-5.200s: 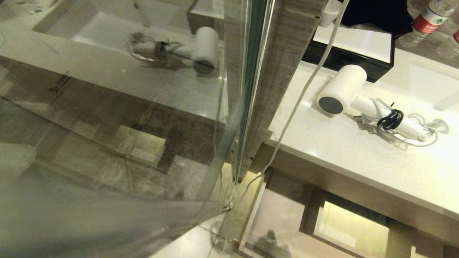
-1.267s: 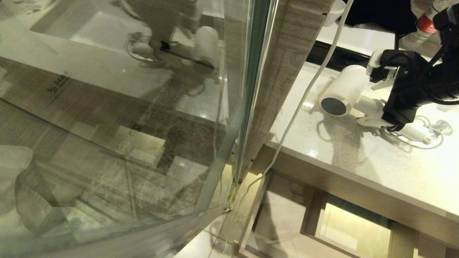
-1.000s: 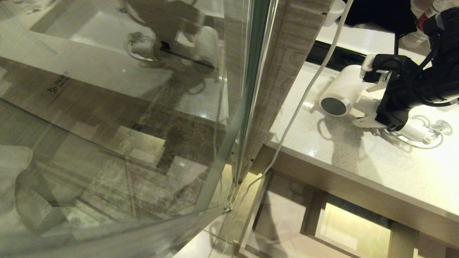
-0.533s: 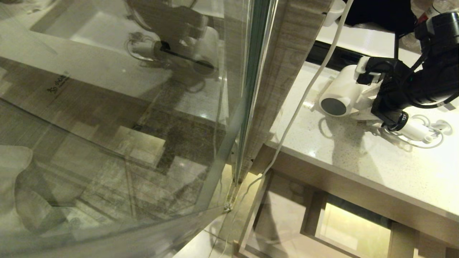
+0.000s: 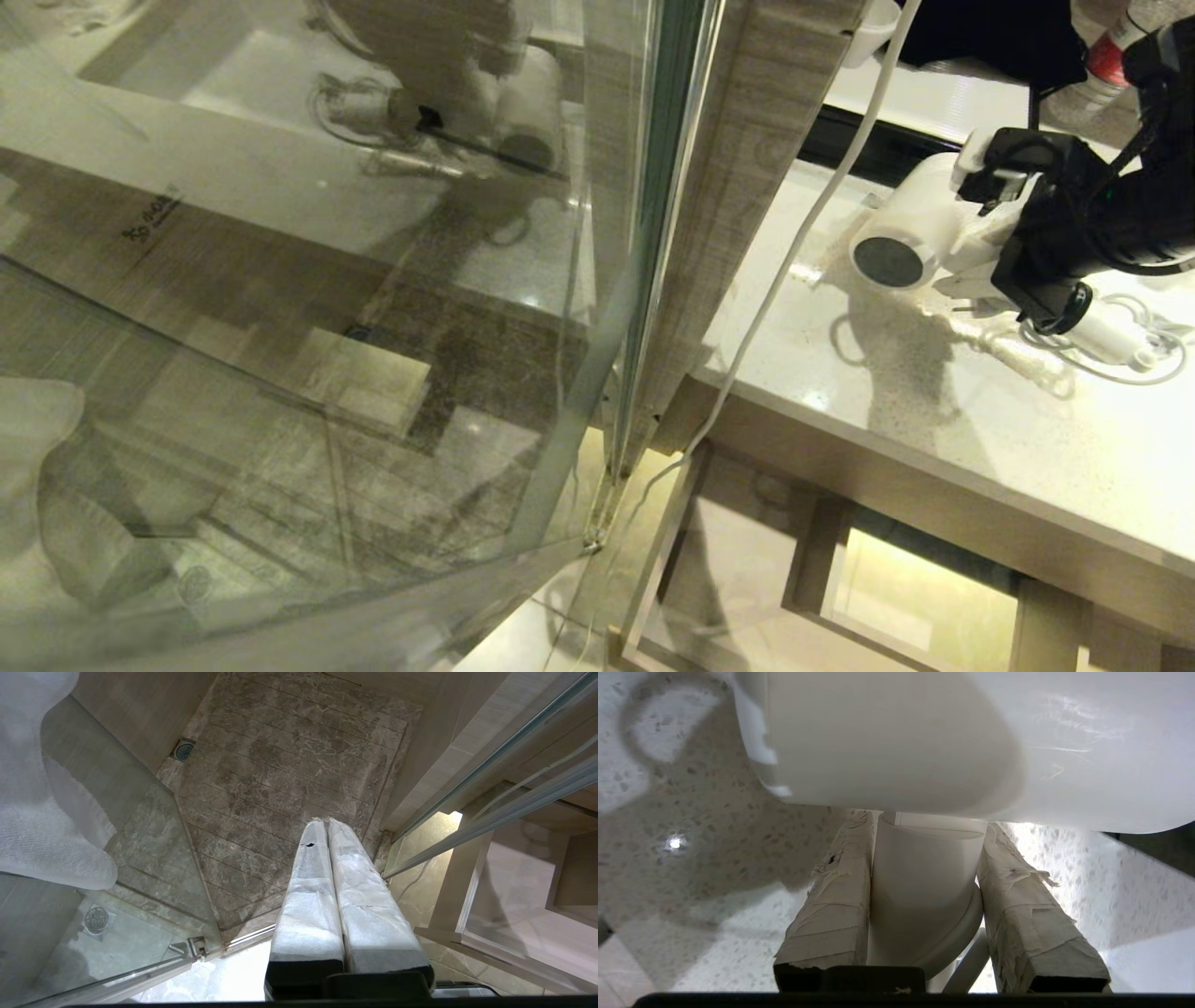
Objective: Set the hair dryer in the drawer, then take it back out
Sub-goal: Pick up the hairdryer, then put it into the drawer
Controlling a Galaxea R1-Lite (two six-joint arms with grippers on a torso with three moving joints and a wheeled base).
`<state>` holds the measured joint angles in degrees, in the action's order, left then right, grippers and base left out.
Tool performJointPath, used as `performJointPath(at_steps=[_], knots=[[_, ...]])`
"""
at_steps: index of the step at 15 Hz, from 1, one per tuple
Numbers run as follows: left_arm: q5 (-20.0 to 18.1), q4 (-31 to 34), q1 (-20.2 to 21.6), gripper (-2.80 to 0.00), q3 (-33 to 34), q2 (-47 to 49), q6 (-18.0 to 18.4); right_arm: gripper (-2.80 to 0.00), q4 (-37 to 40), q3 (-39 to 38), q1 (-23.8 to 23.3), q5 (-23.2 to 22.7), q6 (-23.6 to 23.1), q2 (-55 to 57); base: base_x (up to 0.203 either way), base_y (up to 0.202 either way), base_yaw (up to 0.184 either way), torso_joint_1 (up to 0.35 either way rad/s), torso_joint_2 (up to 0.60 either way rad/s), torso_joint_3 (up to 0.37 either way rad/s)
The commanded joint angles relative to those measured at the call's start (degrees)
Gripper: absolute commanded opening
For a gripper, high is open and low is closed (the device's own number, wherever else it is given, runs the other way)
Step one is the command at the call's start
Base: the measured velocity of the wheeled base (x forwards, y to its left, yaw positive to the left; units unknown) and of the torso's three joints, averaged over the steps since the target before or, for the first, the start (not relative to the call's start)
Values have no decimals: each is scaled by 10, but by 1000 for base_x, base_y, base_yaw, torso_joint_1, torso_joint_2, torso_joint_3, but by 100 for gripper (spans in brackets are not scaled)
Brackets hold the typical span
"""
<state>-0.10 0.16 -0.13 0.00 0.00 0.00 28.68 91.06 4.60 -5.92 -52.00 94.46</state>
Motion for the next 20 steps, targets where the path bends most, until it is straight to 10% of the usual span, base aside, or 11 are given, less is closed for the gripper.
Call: performJointPath(at_steps=[1,20], knots=[[0,0,0,-280,1,0,0,-280,0,-18,-6,0,10,-41,0,0,0,0,0,0],[0,0,0,-280,0,0,0,-280,1,-285,-127,1,78,-479,0,0,0,-224,112,-112]])
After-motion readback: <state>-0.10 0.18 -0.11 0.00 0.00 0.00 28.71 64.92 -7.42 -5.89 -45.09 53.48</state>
